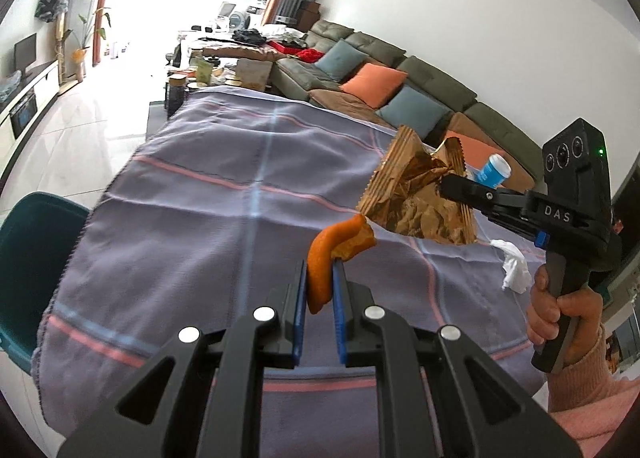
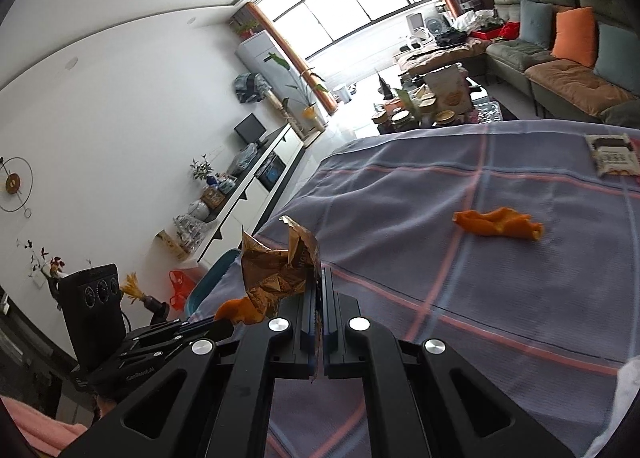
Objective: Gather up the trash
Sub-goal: 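Carry the orange peel and gold foil wrapper toward the teal bin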
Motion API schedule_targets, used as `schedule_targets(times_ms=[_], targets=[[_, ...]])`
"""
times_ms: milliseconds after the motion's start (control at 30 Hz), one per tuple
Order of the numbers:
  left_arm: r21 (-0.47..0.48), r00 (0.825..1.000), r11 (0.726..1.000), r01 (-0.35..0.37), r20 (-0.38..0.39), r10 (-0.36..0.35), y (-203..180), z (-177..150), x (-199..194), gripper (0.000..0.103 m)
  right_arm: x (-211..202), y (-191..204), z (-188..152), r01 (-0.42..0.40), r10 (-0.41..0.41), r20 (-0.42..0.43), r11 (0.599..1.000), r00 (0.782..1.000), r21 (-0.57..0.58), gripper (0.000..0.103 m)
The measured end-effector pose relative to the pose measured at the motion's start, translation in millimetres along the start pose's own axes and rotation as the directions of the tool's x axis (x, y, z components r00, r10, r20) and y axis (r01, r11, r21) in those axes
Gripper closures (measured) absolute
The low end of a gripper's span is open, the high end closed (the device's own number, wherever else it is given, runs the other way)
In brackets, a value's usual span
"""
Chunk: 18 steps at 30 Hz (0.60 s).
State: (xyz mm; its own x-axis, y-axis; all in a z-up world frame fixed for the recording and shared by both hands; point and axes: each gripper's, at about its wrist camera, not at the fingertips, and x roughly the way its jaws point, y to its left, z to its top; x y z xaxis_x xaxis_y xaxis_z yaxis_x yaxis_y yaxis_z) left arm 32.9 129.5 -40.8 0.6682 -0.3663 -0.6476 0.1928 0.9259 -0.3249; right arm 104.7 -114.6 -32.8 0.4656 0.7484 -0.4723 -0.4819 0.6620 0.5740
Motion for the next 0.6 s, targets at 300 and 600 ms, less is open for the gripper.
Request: schedule_targets(times_ms=[300,600], targets=[[-0.027,0.998,0.998,-0.050,0.028,0.051,17.5,-2.2,-18.5,0.090,22.3,14.4,6.2,-0.048,0.048,-0.029,0.999,0.998,-0.010,0.100],[-0.078,0.991,0.991,-0.113,0.063,0.118,45.3,-5.5,-44.0,0.090,48.6,38.3,10.9,-0.106,0.104,-0.069,0.994,0.992,-0.036,0.100]])
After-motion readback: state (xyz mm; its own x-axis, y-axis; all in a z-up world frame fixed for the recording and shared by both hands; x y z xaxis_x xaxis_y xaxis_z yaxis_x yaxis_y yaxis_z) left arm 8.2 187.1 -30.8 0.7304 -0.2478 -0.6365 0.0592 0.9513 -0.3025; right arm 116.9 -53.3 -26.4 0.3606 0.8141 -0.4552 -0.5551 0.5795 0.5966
